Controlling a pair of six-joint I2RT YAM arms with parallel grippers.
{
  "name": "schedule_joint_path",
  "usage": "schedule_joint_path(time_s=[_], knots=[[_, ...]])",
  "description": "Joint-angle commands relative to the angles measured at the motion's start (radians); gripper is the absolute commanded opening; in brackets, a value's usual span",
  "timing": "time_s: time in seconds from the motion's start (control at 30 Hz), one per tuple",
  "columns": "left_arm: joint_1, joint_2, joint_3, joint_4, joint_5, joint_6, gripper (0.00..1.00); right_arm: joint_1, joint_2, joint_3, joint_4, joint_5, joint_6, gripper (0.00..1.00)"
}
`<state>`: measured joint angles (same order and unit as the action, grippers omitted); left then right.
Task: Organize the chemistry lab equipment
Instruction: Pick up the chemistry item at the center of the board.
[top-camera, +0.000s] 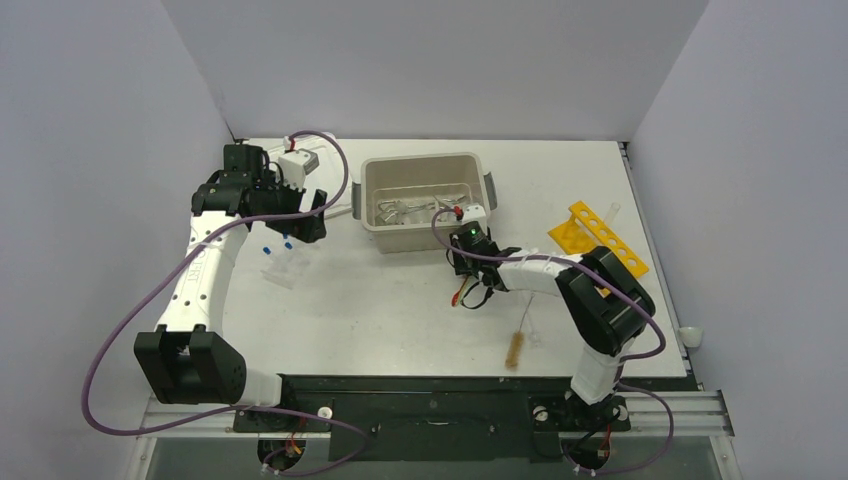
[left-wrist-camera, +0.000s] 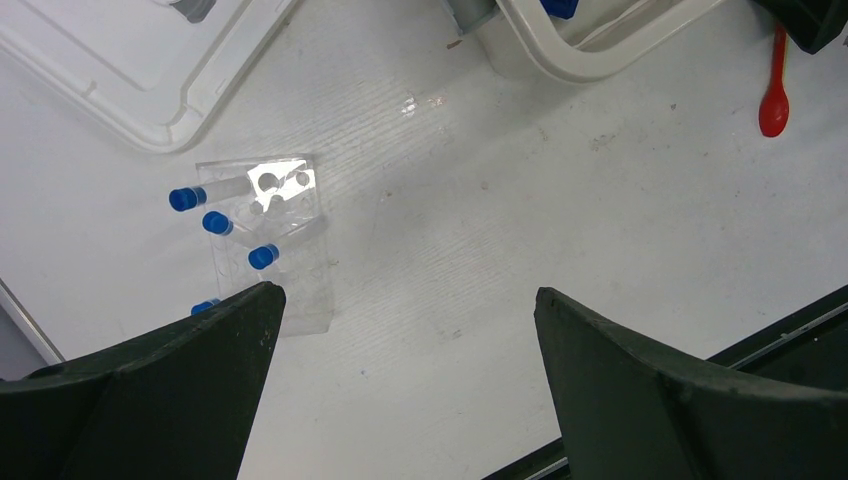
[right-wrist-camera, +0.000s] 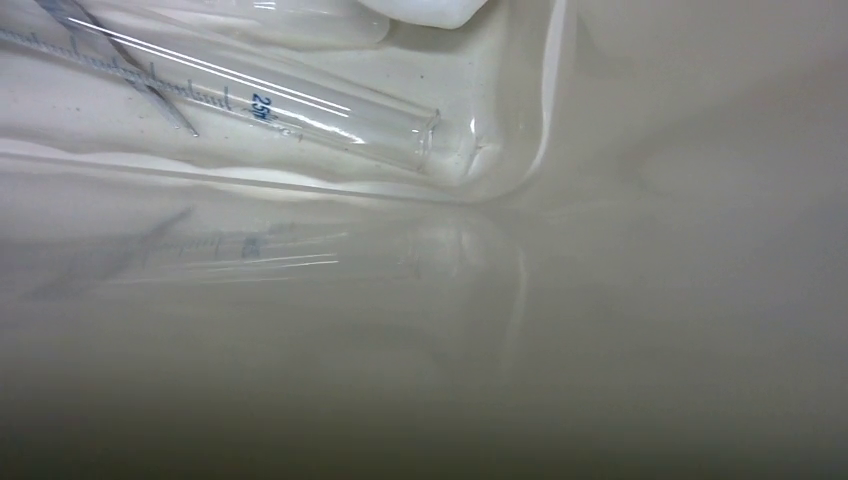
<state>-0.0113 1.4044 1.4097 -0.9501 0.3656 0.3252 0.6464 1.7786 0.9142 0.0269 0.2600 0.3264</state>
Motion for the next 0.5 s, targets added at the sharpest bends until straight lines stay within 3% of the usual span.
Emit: schedule_joint_path(time_s=[0.0,0.2,0.47], knots=[[0.006,-0.017,0.04,-0.002,-0.004,0.02,0.97,0.026,-0.021,-0.03,0.068,-0.019,0.007,0.37],[0.007,-0.018,0.044,-0.006,-0.001,0.02,0.96,0.051,-0.104,-0.078,0.059,-0.011,0.012,0.16],[0.006,-0.02,0.033,-0.001,0.009,0.014,0.97,0.106,-0.283,-0.137,0.005,0.003,0.009,0.08]])
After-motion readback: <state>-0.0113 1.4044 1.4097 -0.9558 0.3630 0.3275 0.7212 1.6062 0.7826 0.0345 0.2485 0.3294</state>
